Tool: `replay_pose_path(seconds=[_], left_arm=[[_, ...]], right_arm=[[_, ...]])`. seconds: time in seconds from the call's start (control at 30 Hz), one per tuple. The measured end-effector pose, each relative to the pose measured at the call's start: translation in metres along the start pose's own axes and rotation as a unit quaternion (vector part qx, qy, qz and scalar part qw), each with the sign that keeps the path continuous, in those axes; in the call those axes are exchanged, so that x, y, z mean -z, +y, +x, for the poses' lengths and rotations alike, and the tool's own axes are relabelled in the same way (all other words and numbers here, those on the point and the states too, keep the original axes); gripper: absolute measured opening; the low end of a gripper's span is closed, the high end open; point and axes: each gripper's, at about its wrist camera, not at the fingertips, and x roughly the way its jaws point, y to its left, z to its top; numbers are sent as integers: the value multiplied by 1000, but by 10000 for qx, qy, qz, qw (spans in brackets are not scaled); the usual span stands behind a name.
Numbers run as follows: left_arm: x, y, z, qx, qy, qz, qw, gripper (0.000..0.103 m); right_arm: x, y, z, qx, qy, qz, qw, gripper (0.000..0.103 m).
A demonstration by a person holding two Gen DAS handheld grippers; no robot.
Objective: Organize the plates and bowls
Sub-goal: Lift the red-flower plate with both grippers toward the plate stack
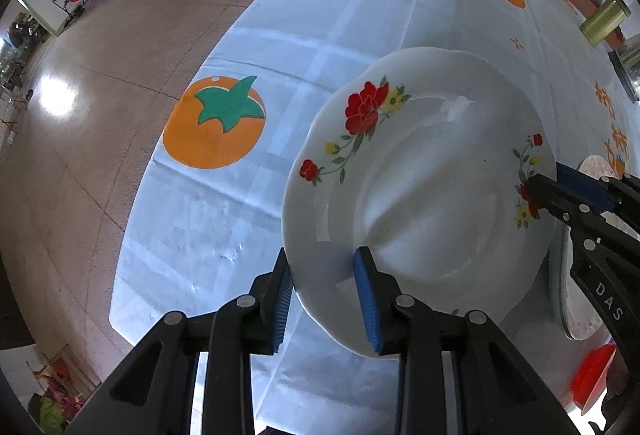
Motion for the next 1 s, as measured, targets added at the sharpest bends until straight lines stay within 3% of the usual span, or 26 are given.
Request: replay_pose_path(seconds=[1.0], left_arm=[[16,-11,-29,129,-214,258,9994,32]], right_arm=[[29,-3,-46,25,-244,124,9996,19]])
